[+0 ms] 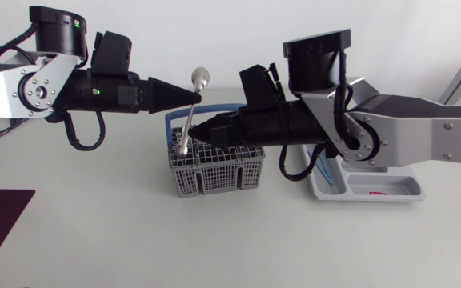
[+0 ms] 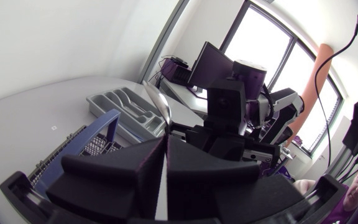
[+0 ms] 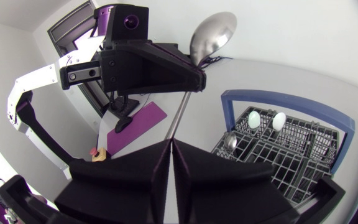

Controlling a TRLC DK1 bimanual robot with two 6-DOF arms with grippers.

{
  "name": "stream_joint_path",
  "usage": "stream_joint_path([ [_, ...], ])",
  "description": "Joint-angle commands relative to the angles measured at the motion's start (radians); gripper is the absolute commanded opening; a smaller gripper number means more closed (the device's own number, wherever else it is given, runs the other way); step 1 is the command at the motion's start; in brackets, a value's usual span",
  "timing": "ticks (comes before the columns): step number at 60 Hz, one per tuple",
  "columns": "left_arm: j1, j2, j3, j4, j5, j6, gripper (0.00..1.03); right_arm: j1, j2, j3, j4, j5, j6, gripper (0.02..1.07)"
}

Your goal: Unload the cutlery basket into the drawer organizer.

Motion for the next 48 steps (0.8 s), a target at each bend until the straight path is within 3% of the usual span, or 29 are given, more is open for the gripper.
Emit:
stream_joint_path([
  [1, 0.007, 0.017, 0.021, 0.013, 0.025, -0.033, 0.2, -0.004, 0.026, 0.035, 0.018, -0.015, 0.029, 0.08],
  [6, 0.007, 0.017, 0.018, 0.013, 0.027, -0.036, 0.2, -0.007, 0.032, 0.04, 0.021, -0.015, 0.037, 0.1],
  [11, 0.007, 0.016, 0.018, 0.013, 0.028, -0.037, 0.2, -0.014, 0.032, 0.036, 0.023, -0.015, 0.04, 0.34],
  [16, 0.007, 0.014, 0.017, 0.013, 0.028, -0.039, 0.2, -0.025, 0.03, 0.035, 0.026, -0.015, 0.04, 0.49],
  [43, -0.006, 0.008, 0.009, 0.013, 0.035, -0.048, 0.2, -0.033, 0.032, 0.07, 0.029, -0.024, 0.063, 0.5],
  [48, -0.008, 0.008, 0.009, 0.013, 0.035, -0.048, 0.2, -0.022, 0.038, 0.075, 0.029, -0.024, 0.063, 0.42],
])
